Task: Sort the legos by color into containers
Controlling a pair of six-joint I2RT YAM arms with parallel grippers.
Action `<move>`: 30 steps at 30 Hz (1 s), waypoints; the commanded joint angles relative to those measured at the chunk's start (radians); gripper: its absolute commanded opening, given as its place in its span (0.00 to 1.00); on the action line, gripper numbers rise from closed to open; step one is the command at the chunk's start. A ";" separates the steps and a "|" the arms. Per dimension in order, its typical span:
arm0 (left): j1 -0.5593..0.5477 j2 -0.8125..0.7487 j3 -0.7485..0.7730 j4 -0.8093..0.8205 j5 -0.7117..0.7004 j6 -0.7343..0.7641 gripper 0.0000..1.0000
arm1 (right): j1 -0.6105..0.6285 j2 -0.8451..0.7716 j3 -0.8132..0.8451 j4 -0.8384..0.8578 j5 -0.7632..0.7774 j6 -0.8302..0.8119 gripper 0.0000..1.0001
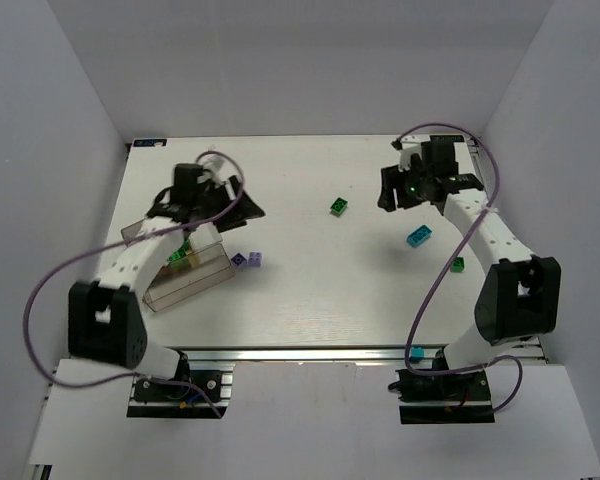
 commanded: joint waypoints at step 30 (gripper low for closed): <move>-0.500 1.027 0.994 0.008 -0.412 0.412 0.80 | -0.455 -0.103 -0.042 -0.312 -0.079 -0.099 0.89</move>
